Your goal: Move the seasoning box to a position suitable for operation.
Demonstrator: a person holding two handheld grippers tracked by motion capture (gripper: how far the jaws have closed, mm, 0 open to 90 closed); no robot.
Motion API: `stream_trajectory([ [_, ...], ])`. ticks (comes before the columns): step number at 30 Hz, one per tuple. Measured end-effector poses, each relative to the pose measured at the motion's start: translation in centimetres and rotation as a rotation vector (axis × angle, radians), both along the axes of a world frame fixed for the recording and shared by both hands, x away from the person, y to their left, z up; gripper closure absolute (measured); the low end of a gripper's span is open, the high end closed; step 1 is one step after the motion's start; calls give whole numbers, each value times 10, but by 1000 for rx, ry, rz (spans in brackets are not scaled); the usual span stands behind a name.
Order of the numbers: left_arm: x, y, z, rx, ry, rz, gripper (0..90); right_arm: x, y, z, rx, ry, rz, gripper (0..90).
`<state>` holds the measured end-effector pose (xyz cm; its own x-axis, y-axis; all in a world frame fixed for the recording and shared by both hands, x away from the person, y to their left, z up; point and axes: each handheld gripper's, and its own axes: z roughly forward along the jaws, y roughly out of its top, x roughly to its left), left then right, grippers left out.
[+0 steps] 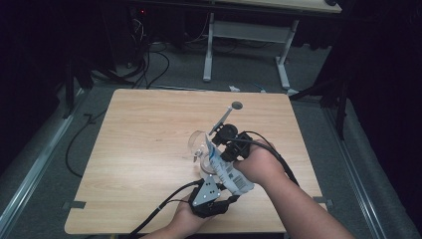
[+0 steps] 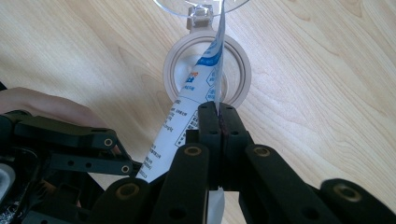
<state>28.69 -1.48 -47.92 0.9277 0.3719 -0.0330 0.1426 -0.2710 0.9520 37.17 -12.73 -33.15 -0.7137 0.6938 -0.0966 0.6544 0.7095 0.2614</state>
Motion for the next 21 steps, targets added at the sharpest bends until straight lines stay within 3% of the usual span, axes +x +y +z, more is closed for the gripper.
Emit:
stream_trajectory([
  [21, 3, -1, 3, -9, 5, -21, 594, 1, -3, 3, 1, -8, -6, 900],
])
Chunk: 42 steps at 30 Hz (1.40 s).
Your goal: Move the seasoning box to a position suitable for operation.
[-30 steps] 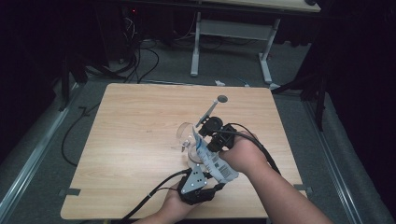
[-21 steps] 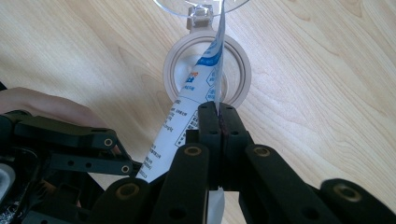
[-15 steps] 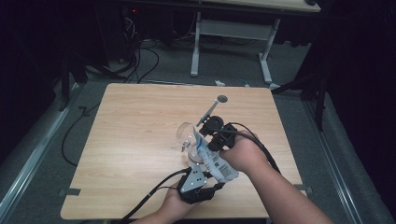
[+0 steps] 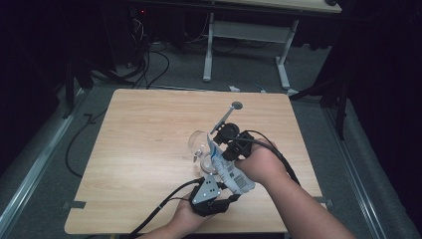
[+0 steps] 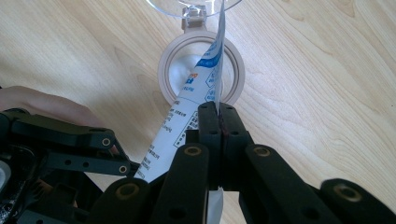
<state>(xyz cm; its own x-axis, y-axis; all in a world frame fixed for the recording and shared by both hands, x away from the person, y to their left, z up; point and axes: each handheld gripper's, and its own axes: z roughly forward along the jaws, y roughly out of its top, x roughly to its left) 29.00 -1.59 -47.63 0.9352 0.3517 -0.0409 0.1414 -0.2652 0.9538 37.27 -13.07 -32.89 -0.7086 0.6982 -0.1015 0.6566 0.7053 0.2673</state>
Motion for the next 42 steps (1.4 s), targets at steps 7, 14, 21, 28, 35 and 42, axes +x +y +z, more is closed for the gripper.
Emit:
stream_trajectory([
  [7, 1, 0, 1, -2, 3, 0, 593, 2, -1, 0, 0, 1, -9, 900],
  [14, 1, 1, 1, -2, 7, 4, 587, 3, 3, -1, -4, -6, 0, 900],
  [21, 2, 3, 1, -1, 9, 3, 586, 3, 4, -2, -5, -6, 3, 900],
  [28, 2, 4, 2, -3, 15, 4, 585, 5, 5, -2, 2, 0, 7, 900],
  [35, 2, 6, 3, -5, 14, 6, 584, 6, 6, -2, 9, 9, 5, 900],
  [42, 2, 6, 3, -6, 12, 7, 585, 6, 6, -1, 7, 6, 12, 900],
])
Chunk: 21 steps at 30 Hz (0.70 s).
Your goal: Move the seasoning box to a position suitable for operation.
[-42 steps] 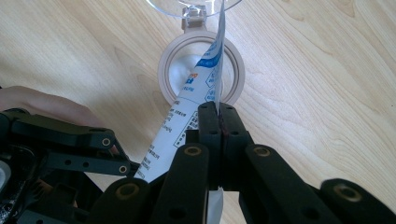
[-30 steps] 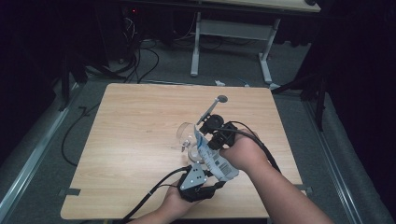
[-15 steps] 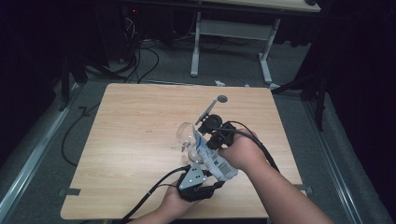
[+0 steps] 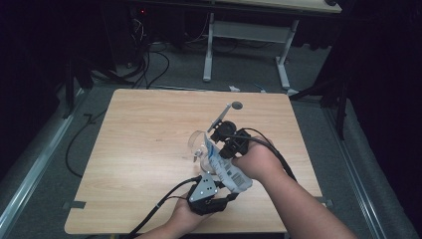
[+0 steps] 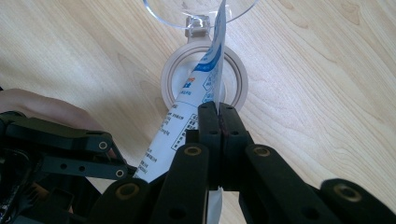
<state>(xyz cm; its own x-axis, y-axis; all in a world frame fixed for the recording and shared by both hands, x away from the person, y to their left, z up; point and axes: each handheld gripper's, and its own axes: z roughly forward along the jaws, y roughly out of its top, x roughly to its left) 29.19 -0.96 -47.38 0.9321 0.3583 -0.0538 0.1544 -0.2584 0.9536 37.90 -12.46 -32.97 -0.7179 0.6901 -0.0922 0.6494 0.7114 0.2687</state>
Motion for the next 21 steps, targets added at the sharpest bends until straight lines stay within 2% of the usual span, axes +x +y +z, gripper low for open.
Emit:
stream_trajectory([
  [21, 0, -1, 1, 1, -7, -4, 588, -2, 0, -1, 2, 0, -2, 900],
])
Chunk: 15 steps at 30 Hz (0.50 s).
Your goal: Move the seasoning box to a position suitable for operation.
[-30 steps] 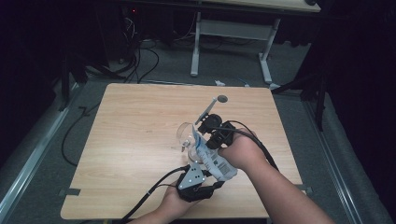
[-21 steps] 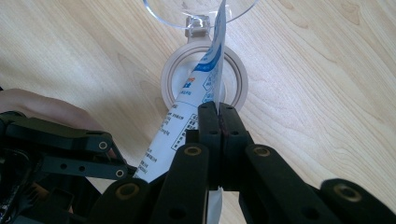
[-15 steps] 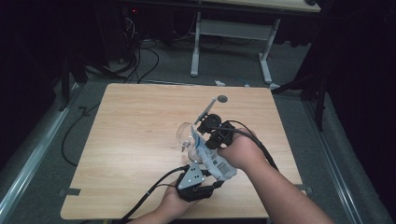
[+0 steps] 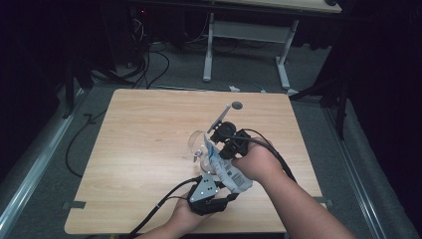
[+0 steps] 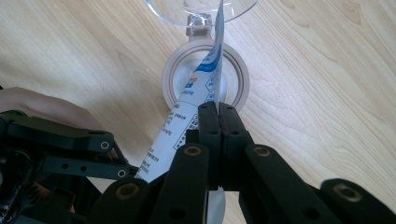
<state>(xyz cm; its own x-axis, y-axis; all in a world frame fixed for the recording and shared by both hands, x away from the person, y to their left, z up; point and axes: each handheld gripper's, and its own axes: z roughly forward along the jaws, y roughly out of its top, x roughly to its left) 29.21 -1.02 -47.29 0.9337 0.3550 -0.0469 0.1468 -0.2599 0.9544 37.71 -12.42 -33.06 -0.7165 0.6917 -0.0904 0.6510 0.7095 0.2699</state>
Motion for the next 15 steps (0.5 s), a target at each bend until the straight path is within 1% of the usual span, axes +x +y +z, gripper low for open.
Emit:
stream_trajectory([
  [4, 0, 0, 0, -5, -1, 1, 589, -1, -1, 2, 1, -9, 2, 900],
  [6, -1, -1, 0, 0, -3, -2, 589, -1, -1, 2, -4, -5, -2, 900],
  [15, -1, 0, 2, -8, -5, 7, 588, 0, 0, 4, -9, -7, 3, 900],
])
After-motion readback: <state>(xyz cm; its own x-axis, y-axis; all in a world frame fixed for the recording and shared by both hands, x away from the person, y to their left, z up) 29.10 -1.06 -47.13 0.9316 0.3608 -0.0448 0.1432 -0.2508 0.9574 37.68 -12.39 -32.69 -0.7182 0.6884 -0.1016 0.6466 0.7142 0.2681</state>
